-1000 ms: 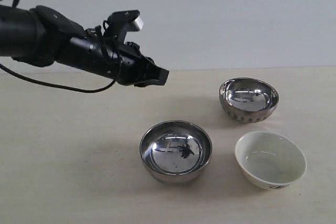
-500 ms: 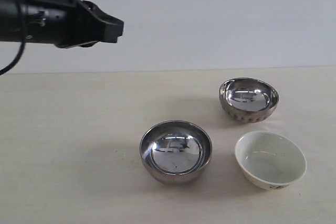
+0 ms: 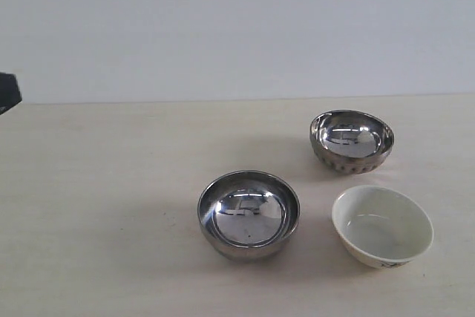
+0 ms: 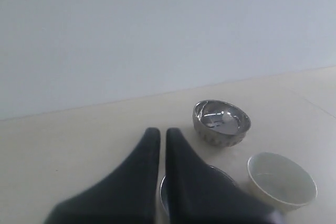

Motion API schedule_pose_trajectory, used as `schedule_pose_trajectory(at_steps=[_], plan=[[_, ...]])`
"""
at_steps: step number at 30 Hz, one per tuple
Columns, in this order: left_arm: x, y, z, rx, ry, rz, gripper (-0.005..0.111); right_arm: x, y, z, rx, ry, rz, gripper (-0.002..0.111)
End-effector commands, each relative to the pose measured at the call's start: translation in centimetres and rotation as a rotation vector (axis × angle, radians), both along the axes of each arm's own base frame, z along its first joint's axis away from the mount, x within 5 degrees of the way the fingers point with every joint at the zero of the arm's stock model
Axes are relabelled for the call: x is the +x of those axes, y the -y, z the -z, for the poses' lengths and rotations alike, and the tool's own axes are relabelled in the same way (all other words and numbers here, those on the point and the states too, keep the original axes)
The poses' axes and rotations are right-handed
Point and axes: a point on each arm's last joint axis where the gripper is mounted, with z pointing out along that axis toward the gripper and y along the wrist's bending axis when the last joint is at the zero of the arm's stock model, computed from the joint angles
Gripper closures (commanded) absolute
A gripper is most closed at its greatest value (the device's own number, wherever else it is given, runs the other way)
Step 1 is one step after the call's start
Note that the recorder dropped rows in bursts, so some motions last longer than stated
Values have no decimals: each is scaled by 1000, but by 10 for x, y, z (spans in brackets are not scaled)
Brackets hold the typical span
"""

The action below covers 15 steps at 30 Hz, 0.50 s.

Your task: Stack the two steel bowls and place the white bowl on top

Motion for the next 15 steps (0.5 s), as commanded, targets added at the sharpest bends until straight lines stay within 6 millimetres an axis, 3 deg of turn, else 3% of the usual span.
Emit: schedule_pose_trajectory(at_steps=[1, 9, 15], plan=[[-20, -11, 8, -30, 46, -13, 103, 0, 0, -1, -6, 9, 1, 108], [-40, -24, -4, -39, 184, -49, 103, 0, 0, -1, -6, 9, 1, 108], [-44, -31, -8, -53, 224, -98, 103, 0, 0, -1, -6, 9, 1, 108]])
